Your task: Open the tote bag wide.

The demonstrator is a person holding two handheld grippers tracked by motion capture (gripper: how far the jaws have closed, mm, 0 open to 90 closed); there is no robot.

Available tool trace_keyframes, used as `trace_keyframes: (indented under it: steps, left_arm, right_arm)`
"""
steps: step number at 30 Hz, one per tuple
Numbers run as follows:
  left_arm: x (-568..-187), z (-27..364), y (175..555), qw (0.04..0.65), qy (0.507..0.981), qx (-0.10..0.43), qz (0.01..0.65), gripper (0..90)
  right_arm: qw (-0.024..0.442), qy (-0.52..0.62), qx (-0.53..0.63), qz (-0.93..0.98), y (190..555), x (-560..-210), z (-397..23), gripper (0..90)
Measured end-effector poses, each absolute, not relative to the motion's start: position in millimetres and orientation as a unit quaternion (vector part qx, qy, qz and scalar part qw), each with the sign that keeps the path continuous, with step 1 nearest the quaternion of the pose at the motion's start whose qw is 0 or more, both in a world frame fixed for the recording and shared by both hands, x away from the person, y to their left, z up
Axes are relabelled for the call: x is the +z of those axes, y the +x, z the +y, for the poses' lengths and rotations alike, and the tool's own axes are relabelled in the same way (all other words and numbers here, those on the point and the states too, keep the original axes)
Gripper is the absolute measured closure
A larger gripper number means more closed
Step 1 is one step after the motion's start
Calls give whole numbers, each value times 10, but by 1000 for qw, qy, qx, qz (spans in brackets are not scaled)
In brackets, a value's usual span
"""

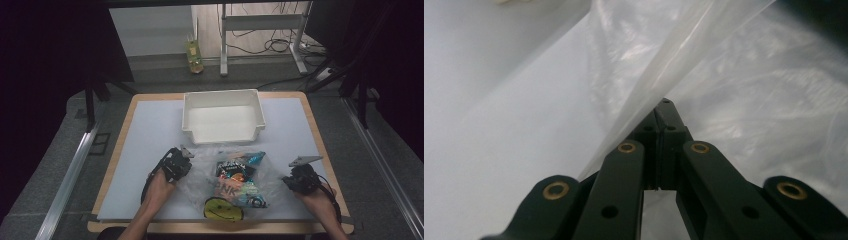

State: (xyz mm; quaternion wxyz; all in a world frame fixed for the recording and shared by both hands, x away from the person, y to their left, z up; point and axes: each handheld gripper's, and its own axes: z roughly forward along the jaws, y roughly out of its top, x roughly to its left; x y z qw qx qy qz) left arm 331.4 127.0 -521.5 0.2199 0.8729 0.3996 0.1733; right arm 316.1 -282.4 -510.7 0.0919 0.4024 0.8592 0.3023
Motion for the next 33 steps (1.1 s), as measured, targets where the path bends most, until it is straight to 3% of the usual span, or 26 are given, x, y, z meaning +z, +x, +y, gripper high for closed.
trace_keyframes:
  steps: [8, 20, 33]
  left_arm:
    - [-5132, 1386, 3278, 282, 856, 134, 412, 892]
    - [-4986, 1419, 3180, 350, 846, 100, 389, 878]
    - [-4997, 1399, 3171, 323, 852, 113, 396, 891]
  right_arm:
    - [62, 401, 326, 854, 3128, -5068, -2905, 894]
    - [41, 386, 390, 835, 2856, -4643, -3175, 878]
    - [48, 372, 402, 835, 2675, -4333, -3297, 873]
